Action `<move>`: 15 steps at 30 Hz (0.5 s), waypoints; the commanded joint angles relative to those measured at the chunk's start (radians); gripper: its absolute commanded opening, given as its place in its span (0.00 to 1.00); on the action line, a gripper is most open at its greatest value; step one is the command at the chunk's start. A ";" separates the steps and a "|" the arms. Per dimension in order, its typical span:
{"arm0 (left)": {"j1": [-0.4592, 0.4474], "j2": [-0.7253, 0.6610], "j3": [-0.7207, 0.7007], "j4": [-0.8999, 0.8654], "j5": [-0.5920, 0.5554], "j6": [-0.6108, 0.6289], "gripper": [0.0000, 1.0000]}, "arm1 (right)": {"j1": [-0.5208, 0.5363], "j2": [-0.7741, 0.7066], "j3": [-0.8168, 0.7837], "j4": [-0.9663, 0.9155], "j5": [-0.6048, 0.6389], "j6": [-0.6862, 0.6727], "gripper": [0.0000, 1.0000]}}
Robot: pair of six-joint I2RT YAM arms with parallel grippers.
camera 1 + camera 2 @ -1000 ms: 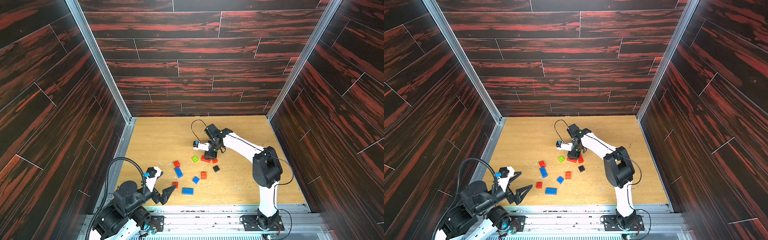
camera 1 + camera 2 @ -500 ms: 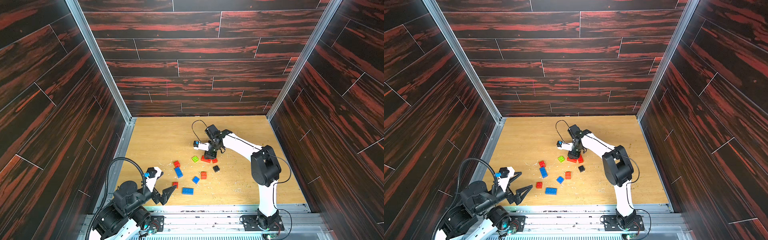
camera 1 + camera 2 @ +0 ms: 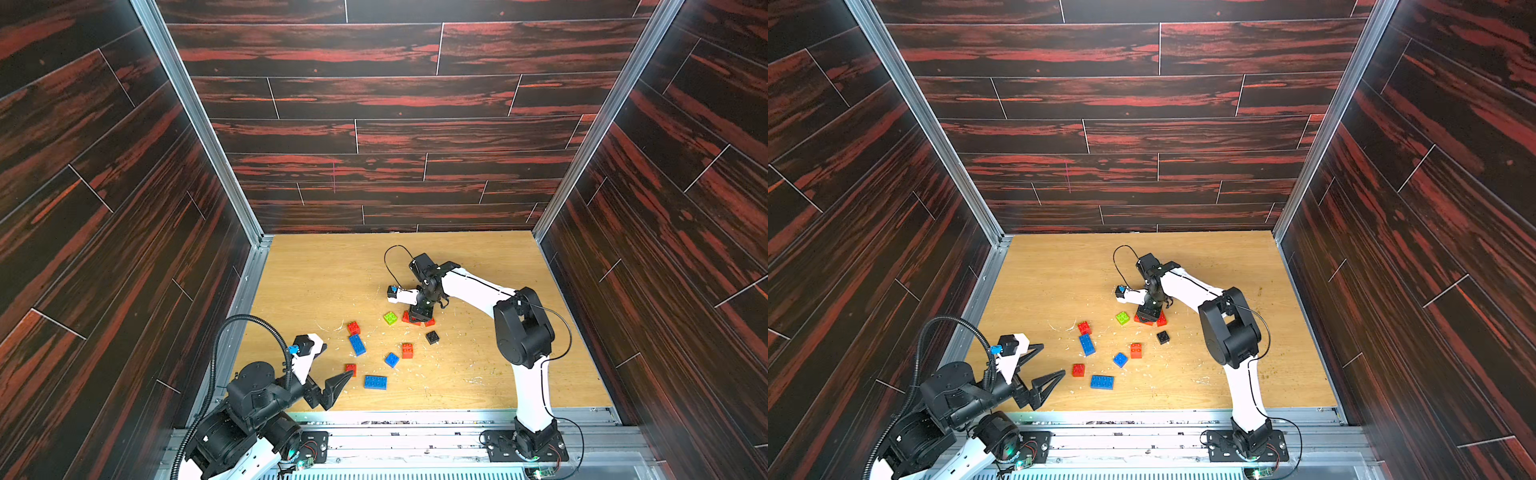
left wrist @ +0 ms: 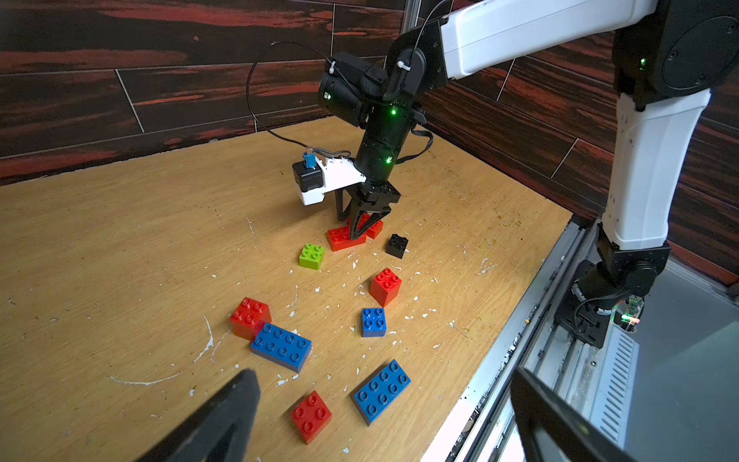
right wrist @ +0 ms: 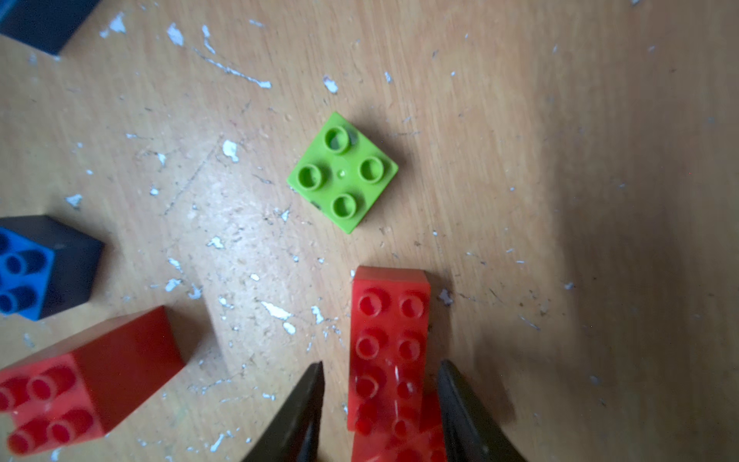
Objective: Assemble the letter f with lego
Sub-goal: Pick up the lego brick from the center of the board.
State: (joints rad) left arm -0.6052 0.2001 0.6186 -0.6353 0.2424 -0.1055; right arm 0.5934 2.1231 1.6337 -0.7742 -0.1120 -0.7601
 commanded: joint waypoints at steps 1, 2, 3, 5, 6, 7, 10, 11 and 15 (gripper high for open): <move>-0.004 -0.001 -0.011 0.005 0.003 -0.004 1.00 | -0.003 0.035 0.024 -0.039 -0.026 0.011 0.49; -0.004 -0.002 -0.012 0.006 0.001 -0.005 1.00 | -0.003 0.038 0.025 -0.040 -0.026 0.012 0.49; -0.005 -0.002 -0.011 0.006 0.000 -0.004 1.00 | -0.004 0.042 0.025 -0.042 -0.026 0.012 0.49; -0.005 -0.003 -0.011 0.006 0.001 -0.005 1.00 | -0.004 0.044 0.027 -0.042 -0.024 0.013 0.49; -0.004 -0.002 -0.012 0.005 0.000 -0.005 1.00 | -0.003 0.046 0.026 -0.041 -0.022 0.014 0.49; -0.004 -0.003 -0.011 0.006 0.000 -0.004 1.00 | -0.003 0.046 0.028 -0.042 -0.022 0.013 0.49; -0.005 -0.002 -0.012 0.005 0.001 -0.005 1.00 | -0.003 0.050 0.034 -0.043 -0.023 0.016 0.49; -0.005 -0.003 -0.011 0.006 0.001 -0.004 1.00 | -0.003 0.053 0.036 -0.043 -0.024 0.018 0.49; -0.005 -0.005 -0.013 0.006 0.000 -0.004 1.00 | -0.003 0.068 0.057 -0.058 -0.027 0.019 0.48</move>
State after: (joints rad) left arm -0.6056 0.2001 0.6186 -0.6353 0.2424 -0.1055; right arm 0.5934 2.1586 1.6588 -0.8013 -0.1162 -0.7521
